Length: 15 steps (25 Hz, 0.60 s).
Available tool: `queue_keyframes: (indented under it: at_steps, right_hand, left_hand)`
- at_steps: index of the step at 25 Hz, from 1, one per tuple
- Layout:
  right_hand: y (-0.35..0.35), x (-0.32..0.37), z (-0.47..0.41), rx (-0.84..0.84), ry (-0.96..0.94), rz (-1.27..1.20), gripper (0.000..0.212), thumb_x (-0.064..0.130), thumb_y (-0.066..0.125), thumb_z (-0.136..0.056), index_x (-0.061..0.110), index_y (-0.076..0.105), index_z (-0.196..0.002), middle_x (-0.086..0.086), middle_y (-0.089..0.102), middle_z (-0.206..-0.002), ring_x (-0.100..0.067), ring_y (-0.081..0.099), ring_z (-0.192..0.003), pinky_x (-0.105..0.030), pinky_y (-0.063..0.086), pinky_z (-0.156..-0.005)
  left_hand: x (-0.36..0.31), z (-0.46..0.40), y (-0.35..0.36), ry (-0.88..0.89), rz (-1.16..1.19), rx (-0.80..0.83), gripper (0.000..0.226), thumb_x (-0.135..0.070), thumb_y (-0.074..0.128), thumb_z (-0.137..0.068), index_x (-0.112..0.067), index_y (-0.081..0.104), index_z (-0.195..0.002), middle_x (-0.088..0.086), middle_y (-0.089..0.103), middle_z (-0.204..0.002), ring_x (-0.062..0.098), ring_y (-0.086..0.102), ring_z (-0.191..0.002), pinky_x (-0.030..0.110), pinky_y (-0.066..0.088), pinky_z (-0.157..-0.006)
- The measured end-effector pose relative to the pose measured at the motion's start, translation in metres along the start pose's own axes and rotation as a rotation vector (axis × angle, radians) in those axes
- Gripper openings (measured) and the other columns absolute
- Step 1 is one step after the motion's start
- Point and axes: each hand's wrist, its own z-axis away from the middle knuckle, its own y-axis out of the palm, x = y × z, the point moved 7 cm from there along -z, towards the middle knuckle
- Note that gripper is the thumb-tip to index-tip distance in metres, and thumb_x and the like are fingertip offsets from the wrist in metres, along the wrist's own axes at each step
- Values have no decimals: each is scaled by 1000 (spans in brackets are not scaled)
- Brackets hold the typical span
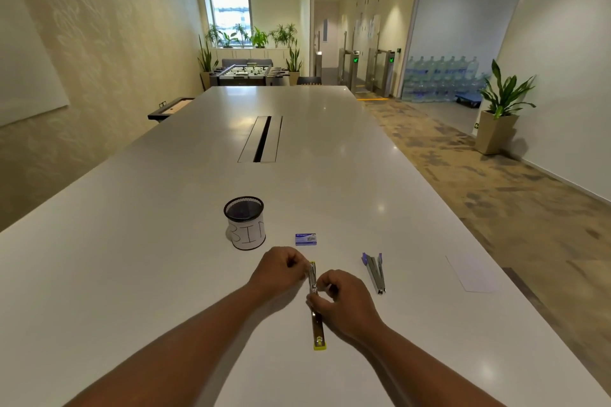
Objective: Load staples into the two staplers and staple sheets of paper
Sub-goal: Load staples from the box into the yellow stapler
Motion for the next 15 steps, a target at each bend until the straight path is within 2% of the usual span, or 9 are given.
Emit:
queue_keyframes:
  at_steps: [3, 5, 7, 9, 12, 15]
  right_hand:
    - [1, -1, -1, -9, -13, -9, 23, 55, 73, -69, 39, 57, -77, 15, 62, -76, -1, 56, -74, -15, 39, -59]
    - [1, -1, -2, -13, -17, -19, 23, 55, 73, -69, 41, 57, -76, 16, 62, -77, -1, 57, -75, -14, 40, -60]
    - [2, -2, -3, -14, -29, -24, 22, 55, 73, -69, 40, 58, -77, 16, 63, -78, -2, 58, -75, -15, 42, -61]
    - [2, -2, -4, -18, -38, -25, 22, 55, 72, -70, 39, 58, -77, 15, 63, -77, -3, 57, -74, -16, 43, -62]
    - [3, -3, -5, -14, -42, -16, 23, 57, 70, -70, 38, 59, -78, 15, 63, -77, -4, 57, -73, -20, 46, -62]
    - [2, -2, -4, -13, -52, -4, 23, 57, 68, -71, 38, 60, -79, 15, 63, -77, -4, 57, -73, -22, 47, -63]
  left_hand:
    - [1, 1, -5, -22, -76, -33, 15, -18, 71, -78, -18, 69, -63, -2, 73, -68, 4, 64, -61, 26, 53, -59]
    - [4, 0, -6, -46, -57, -43, 11, -11, 72, -78, -15, 72, -67, 0, 74, -71, 9, 67, -65, 28, 56, -63]
    - [8, 1, -4, -95, 105, -39, 6, -2, 73, -81, -7, 74, -78, 8, 74, -75, 14, 70, -67, 29, 58, -64]
    - [6, 2, -1, -112, 293, 8, 5, 5, 70, -86, 0, 72, -85, 15, 68, -71, 15, 68, -60, 24, 57, -61]
    - [4, -3, -2, -43, 229, 56, 16, 1, 63, -95, 1, 71, -82, 17, 64, -62, 20, 63, -55, 31, 56, -61]
    - [3, -8, -7, -48, 118, 52, 19, -9, 68, -95, -11, 75, -78, 10, 73, -64, 23, 74, -66, 34, 63, -68]
